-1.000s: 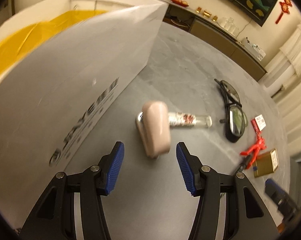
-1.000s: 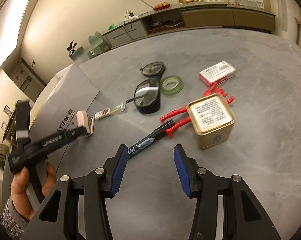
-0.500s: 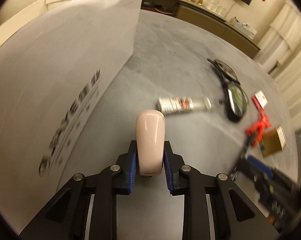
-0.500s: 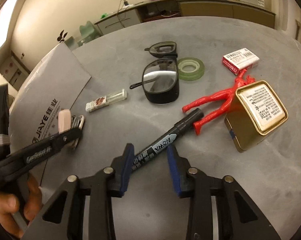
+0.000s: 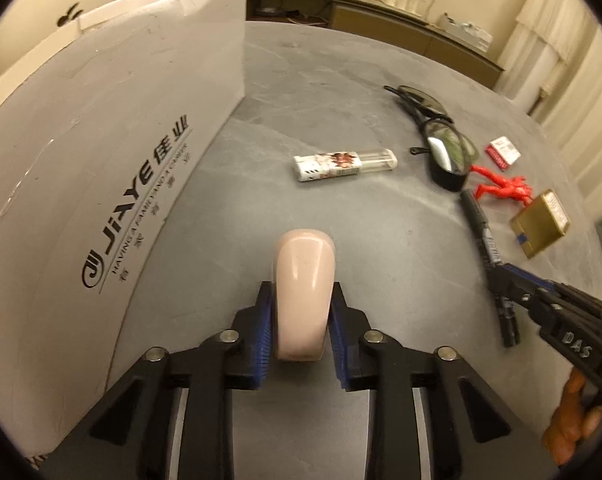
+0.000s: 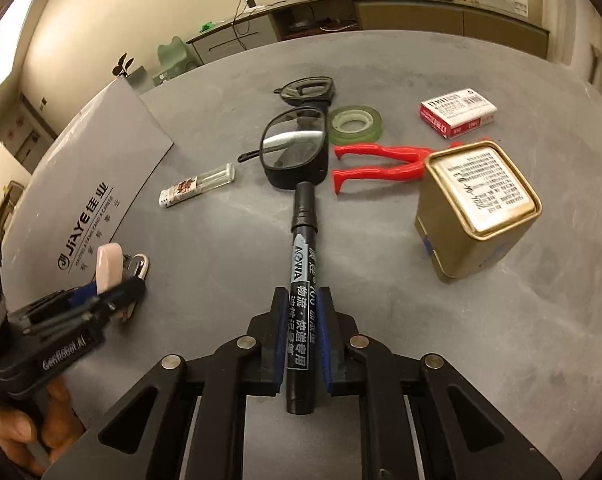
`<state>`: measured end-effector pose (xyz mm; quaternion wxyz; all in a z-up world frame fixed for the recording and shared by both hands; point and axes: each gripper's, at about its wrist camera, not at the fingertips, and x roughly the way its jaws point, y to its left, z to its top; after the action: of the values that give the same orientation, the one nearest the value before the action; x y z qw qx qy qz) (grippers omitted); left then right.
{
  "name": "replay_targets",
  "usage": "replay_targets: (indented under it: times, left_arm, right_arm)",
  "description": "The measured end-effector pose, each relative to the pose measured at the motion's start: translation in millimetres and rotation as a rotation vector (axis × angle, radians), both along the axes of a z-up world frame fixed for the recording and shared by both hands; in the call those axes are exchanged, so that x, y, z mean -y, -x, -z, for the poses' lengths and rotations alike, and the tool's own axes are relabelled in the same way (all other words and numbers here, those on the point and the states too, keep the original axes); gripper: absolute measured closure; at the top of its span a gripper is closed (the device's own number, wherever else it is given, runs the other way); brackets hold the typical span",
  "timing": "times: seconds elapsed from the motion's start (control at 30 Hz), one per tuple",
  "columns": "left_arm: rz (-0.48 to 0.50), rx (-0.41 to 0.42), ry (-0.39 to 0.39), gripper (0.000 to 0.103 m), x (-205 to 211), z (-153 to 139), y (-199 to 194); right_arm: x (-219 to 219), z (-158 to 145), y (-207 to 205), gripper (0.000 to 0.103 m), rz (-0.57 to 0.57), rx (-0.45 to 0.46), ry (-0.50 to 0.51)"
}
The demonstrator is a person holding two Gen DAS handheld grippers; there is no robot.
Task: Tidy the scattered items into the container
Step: 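Close the right gripper on the black marker and lift it, then carry the stapler in the left gripper and marker in the right over the box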
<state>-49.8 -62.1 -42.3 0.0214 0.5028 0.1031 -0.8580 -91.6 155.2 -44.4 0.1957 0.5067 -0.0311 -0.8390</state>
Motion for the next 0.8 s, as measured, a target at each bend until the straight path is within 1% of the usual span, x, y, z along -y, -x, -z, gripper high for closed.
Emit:
replay_targets:
  times: [0.07, 0.17, 0.47, 0.8]
  left_arm:
    - [0.006, -0.013, -0.013, 0.077, 0.5, -3.9, -1.9]
    - [0.014, -0.035, -0.013, 0.077, -1.7, -12.0, -3.5]
    - [0.018, -0.075, 0.025, 0.077, -12.0, -37.7, -21.3]
    - [0.025, -0.128, 0.075, 0.077, -25.5, -70.4, -48.2]
  right_arm:
    - [-1.6, -0.8, -2.6, 0.088, -0.001, -0.001, -0.003]
    - [-3.2, -6.0, -8.2, 0.088, -0.004, -0.012, -0.002]
    - [-3.1, -20.0, -19.9, 0.088, -0.014, -0.044, 0.016]
    - [-2.1, -40.7, -37.6, 0.088, -0.032, -0.105, 0.022]
